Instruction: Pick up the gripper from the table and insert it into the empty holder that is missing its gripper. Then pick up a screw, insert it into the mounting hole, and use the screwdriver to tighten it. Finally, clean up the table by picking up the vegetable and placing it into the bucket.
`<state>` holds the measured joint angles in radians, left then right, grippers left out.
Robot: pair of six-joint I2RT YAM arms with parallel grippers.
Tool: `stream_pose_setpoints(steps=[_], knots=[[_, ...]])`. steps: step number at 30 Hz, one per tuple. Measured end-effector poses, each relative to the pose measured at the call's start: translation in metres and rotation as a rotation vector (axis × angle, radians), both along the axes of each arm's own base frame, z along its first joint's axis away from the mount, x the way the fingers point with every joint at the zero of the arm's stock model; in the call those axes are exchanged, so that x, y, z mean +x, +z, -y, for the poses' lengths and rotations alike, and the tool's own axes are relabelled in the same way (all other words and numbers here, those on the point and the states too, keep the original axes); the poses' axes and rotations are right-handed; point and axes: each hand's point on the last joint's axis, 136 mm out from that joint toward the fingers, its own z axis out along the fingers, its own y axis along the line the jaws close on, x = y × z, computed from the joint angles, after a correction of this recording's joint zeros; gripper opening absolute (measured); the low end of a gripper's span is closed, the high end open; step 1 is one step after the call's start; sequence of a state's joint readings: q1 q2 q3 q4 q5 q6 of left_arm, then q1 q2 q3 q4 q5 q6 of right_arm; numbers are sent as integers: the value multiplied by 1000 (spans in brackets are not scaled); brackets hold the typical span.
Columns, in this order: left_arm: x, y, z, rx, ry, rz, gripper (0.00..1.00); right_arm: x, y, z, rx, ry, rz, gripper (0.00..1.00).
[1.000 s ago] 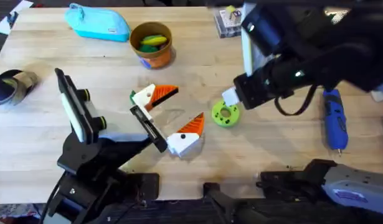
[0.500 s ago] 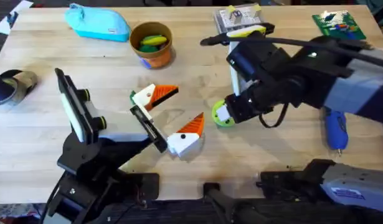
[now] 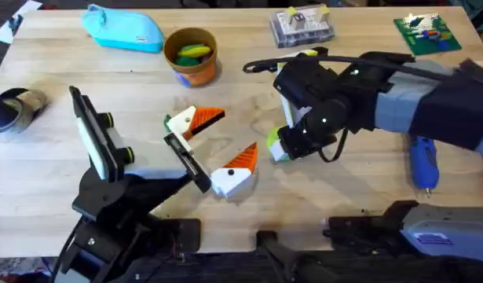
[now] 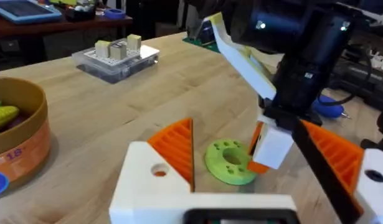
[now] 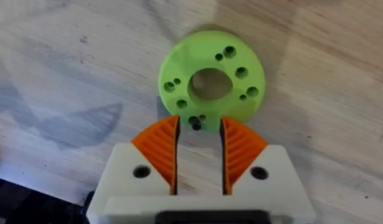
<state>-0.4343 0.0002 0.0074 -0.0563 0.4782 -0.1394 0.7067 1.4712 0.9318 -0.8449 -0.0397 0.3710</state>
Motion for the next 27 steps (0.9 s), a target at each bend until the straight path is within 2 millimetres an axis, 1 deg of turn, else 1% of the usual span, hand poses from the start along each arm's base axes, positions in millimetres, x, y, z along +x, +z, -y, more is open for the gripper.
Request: stream_pose_setpoints(steps=[10,11,14,15,21,25,26,27], knots=[[0,0,0,0,0,0,990,0,0,-1,7,1,-1,355],[0,0,0,0,0,0,990,0,0,-2,8,1,0,336],[0,0,0,0,0,0,990,1,0,-2,10,3,2,212],[0,0,0,0,0,0,990,1,0,-2,11,1,2,196],[0,0,0,0,0,0,990,0,0,-2,8,1,-1,179],[0,0,0,0,0,0,990,-1,-5,0,-9,1,-20,165],[0,0,0,0,0,0,990,-1,-5,0,-10,3,-20,137],[0,0,0,0,0,0,990,-1,-5,0,-11,3,-21,45]])
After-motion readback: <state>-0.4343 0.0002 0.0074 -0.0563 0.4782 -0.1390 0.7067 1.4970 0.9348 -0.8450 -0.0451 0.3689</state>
